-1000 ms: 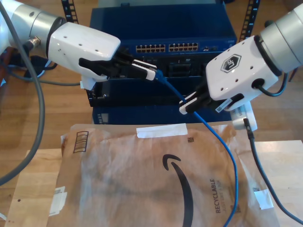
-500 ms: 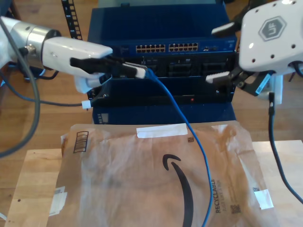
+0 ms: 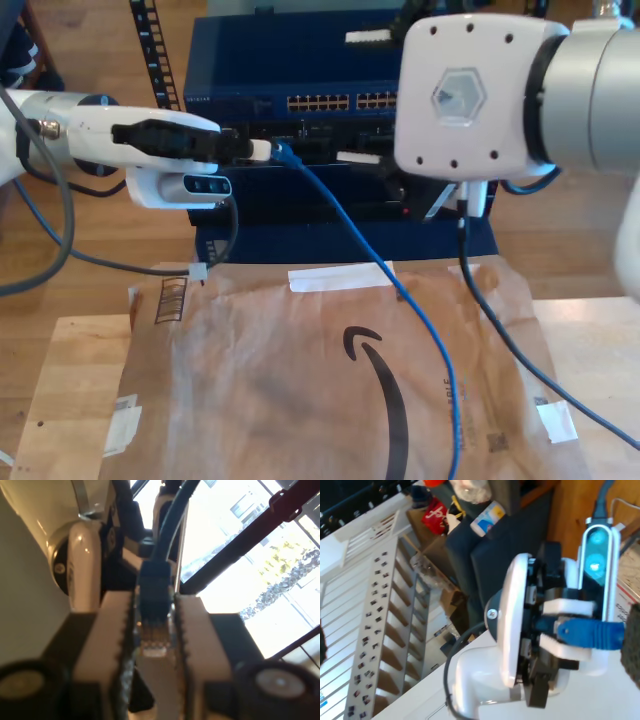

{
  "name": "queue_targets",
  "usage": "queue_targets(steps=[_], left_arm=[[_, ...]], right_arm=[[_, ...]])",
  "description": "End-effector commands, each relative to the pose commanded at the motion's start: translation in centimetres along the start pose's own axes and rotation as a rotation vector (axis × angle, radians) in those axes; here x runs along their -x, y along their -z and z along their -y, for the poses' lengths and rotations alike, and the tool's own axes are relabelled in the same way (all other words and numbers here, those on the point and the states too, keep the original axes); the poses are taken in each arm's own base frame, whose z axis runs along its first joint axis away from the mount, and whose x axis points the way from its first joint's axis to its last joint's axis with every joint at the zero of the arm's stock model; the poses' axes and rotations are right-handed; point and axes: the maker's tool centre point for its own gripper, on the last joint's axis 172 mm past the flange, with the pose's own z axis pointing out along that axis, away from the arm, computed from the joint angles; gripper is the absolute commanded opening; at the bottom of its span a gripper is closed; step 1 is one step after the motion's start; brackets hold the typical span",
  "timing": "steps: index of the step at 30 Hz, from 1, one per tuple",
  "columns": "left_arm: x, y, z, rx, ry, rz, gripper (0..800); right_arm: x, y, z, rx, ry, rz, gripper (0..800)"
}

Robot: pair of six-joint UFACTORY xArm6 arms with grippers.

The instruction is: Grab the cable and plug it in

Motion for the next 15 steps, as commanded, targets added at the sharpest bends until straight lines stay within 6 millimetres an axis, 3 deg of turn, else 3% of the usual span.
queue_targets(steps=[5, 10, 13, 15], left_arm=[[1.4, 3.3, -0.3, 0.03, -0.016, 0.103, 3], [2.4, 3.6, 0.1, 0.019, -0.042, 0.143, 7], [2.4, 3.3, 0.0, 0.012, -0.043, 0.143, 7], [2.2, 3.3, 0.2, 0.006, -0.041, 0.141, 7]], right_arm=[[0.9, -0.2, -0.2, -0.004, 0.006, 0.013, 793], [2.4, -1.4, -2.0, 0.004, 0.013, 0.039, 794], [3.5, -4.0, -3.8, -0.005, 0.032, 0.036, 793], [3.8, -4.7, -4.0, -0.023, 0.045, 0.031, 792]])
